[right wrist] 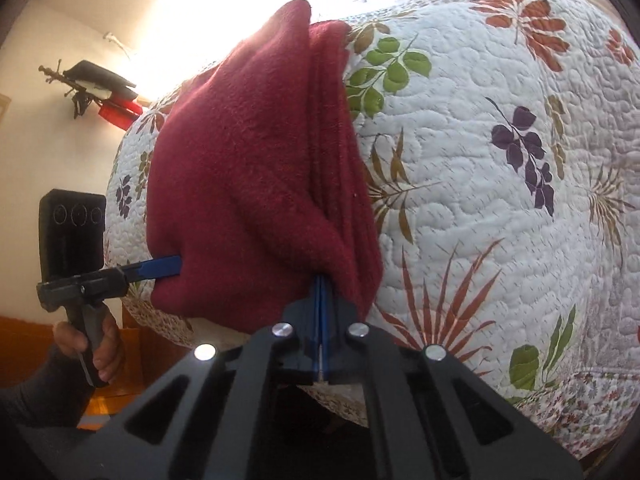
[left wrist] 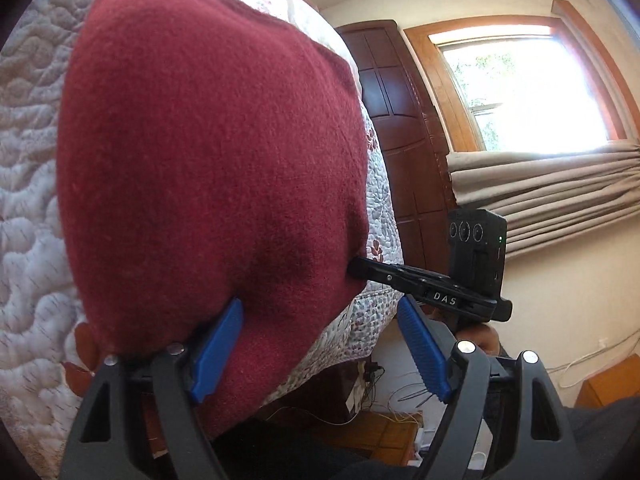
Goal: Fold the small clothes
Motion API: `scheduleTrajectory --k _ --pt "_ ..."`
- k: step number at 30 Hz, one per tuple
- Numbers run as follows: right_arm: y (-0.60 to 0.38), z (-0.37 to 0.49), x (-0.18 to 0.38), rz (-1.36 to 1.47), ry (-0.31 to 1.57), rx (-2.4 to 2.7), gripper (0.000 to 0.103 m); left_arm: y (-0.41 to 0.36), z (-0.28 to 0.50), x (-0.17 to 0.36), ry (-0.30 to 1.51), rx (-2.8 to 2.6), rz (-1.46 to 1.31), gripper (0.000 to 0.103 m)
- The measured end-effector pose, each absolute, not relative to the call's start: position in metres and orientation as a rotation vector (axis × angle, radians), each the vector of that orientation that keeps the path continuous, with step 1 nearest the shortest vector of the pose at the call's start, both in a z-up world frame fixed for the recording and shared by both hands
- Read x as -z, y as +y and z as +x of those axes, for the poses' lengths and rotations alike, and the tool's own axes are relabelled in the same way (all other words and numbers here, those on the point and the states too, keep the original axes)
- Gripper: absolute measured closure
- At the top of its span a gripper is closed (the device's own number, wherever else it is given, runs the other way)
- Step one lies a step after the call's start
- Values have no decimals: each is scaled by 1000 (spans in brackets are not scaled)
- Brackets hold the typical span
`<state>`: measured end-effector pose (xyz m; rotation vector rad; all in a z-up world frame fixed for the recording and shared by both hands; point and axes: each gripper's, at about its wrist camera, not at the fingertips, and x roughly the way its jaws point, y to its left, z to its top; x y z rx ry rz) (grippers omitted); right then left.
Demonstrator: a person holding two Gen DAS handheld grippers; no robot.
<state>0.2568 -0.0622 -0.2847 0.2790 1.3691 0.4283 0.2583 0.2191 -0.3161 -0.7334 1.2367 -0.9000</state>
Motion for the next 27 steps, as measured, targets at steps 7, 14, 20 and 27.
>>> scheduleTrajectory --k 7,14,20,27 --pt "-70 213 237 304 1244 -354 51 241 209 275 1191 693 -763 9" --pt "-40 143 184 83 1127 -226 6 236 113 184 988 321 -474 4" --pt "-31 86 117 10 957 -187 6 233 54 111 984 247 -375 4" --pt "-20 36 52 -60 897 -189 3 225 0 47 892 227 -303 4"
